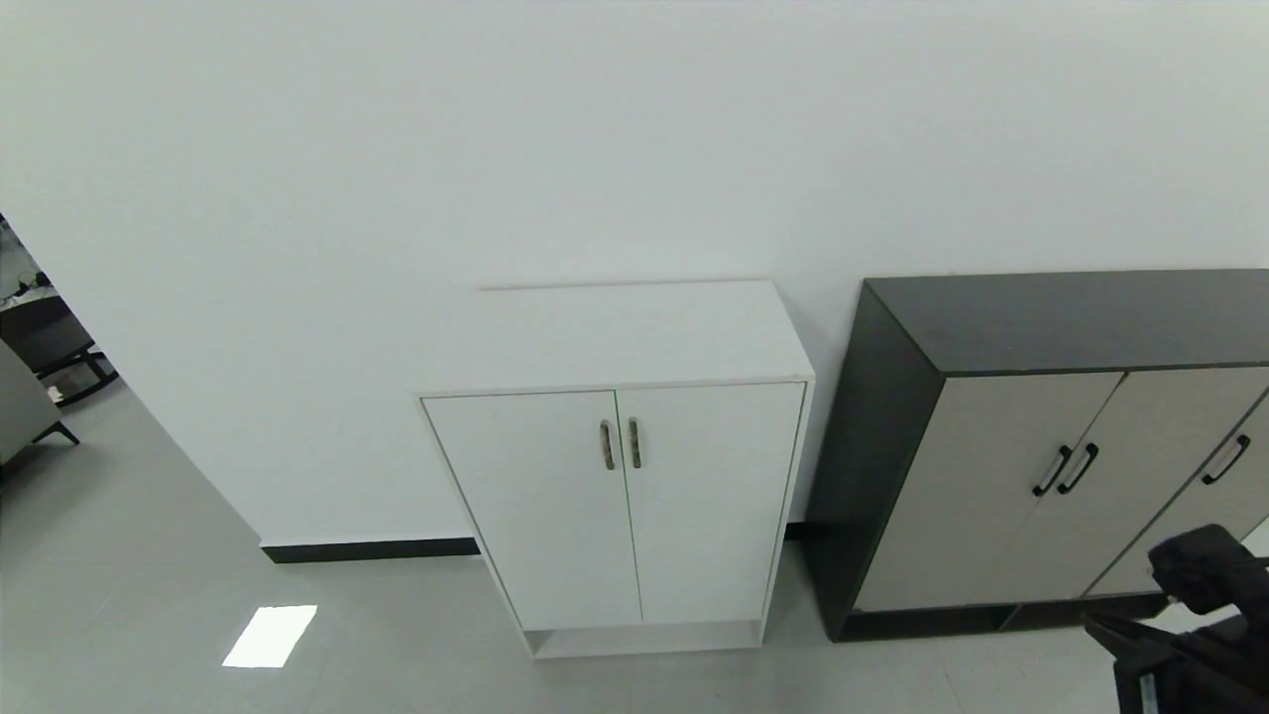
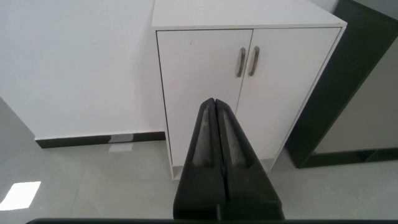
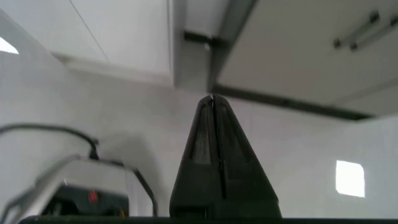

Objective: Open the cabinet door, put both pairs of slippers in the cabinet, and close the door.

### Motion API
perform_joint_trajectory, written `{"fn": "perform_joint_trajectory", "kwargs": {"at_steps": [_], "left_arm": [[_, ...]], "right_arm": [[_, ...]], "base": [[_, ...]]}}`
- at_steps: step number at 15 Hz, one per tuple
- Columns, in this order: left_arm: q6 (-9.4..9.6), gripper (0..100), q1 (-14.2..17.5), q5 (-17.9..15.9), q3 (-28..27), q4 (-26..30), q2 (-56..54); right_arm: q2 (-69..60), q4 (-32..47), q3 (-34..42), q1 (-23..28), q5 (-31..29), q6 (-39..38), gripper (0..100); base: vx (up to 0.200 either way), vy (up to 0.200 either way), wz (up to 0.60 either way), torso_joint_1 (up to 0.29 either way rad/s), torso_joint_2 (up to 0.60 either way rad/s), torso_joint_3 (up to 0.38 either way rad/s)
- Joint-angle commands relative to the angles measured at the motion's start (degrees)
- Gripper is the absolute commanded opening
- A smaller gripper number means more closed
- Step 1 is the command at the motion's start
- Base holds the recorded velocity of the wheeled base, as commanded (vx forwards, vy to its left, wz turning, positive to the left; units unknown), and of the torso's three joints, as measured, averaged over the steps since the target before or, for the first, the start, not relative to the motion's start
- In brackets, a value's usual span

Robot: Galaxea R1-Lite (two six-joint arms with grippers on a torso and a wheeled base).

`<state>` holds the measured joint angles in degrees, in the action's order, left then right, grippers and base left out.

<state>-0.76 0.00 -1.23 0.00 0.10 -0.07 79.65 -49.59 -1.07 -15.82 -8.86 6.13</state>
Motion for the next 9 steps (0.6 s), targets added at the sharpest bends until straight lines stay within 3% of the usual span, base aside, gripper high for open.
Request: {"fn": "perform_joint_trajectory", "kwargs": {"at_steps": [1,2,3,5,9], "left_arm": [[-0.04,0,0.0,0.0,0.0,0.0,0.1],[-0.12,0,0.0,0.0,0.0,0.0,0.1],[-0.04,0,0.0,0.0,0.0,0.0,0.1],[-0.04,0,0.0,0.0,0.0,0.0,0.1],[0.05,0,0.0,-0.1,0.0,0.0,0.1]], "right_arm": [[-17.2,15.4,1.1,1.6,0.2,0.6,0],[-26.4,26.1,1.1,1.7,0.5,0.4,0],[-29.3,30.1,1.1,1.7,0.8,0.4,0],[-42.0,45.7,0.4,1.6,6.3,0.4,0],[-47.5,49.0,-0.2,1.2,8.2,-0.2,0]], "base": [[0.0,0.0,0.0,0.0,0.0,0.0],[0.0,0.0,0.0,0.0,0.0,0.0],[0.0,0.0,0.0,0.0,0.0,0.0],[0.0,0.0,0.0,0.0,0.0,0.0],[0.0,0.0,0.0,0.0,0.0,0.0]]}}
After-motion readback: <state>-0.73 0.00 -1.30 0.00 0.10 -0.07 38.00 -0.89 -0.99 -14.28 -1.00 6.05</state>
